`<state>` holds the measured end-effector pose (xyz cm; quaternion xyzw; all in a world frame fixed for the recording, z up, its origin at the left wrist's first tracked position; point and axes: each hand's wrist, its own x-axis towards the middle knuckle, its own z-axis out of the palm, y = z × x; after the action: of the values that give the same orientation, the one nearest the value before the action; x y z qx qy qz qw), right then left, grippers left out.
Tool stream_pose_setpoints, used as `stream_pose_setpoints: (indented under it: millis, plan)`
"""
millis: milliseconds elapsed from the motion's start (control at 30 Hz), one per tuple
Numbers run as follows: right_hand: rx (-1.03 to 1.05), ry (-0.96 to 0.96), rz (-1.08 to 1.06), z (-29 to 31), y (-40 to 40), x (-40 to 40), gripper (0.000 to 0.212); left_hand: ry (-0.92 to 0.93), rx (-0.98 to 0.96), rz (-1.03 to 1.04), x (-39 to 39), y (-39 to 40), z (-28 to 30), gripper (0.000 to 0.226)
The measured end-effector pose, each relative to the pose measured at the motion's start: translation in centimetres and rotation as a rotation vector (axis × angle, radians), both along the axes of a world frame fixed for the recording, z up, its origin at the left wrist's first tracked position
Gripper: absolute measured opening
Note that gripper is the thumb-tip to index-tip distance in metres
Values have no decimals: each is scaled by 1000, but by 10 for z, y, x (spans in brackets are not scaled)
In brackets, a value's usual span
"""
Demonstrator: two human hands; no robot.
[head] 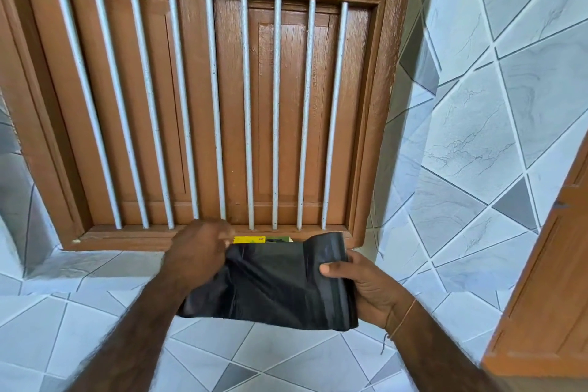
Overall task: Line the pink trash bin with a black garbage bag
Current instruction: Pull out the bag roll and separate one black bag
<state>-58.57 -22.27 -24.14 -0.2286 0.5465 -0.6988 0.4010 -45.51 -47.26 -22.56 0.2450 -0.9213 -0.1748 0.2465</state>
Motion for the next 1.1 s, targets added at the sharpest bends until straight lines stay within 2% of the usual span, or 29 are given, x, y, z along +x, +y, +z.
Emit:
stream_pose_setpoints:
  millis: [67, 100, 167, 233, 300, 467, 667, 767, 900, 1000, 1100]
  plan:
    - [53, 89, -9, 6, -6, 3, 58, 151, 208, -206, -7, 18, 3, 30]
    - [52, 112, 4, 9, -9, 6, 55, 165, 376, -343, -9, 32, 8, 36]
    - [20, 108, 54, 12, -13, 9, 52, 72, 679, -548, -14, 63, 14, 41]
    - [-12, 65, 99, 13, -13, 10, 51, 44, 848, -640, -20, 77, 10, 33]
    - [-43, 12, 136, 13, -9, 7, 56, 114, 903, -607, -21, 75, 7, 22]
    - [-45, -57, 71, 6, 6, -3, 79, 185, 809, -528, -15, 49, 20, 13]
    - [-70, -164, -15, -2, 12, -3, 74, 146, 651, -508, -16, 35, 26, 4]
    - [-107, -203, -77, -2, 13, -4, 78, 125, 588, -442, -13, 26, 26, 7]
    - [-89, -187, -52, 1, 12, -6, 80, 31, 479, -394, -9, 24, 28, 13]
    - [-71, -142, -10, 4, 12, -6, 73, -33, 461, -405, -10, 26, 31, 13]
    - [-87, -136, 40, 12, 9, -3, 50, 43, 638, -532, -17, 38, 33, 43]
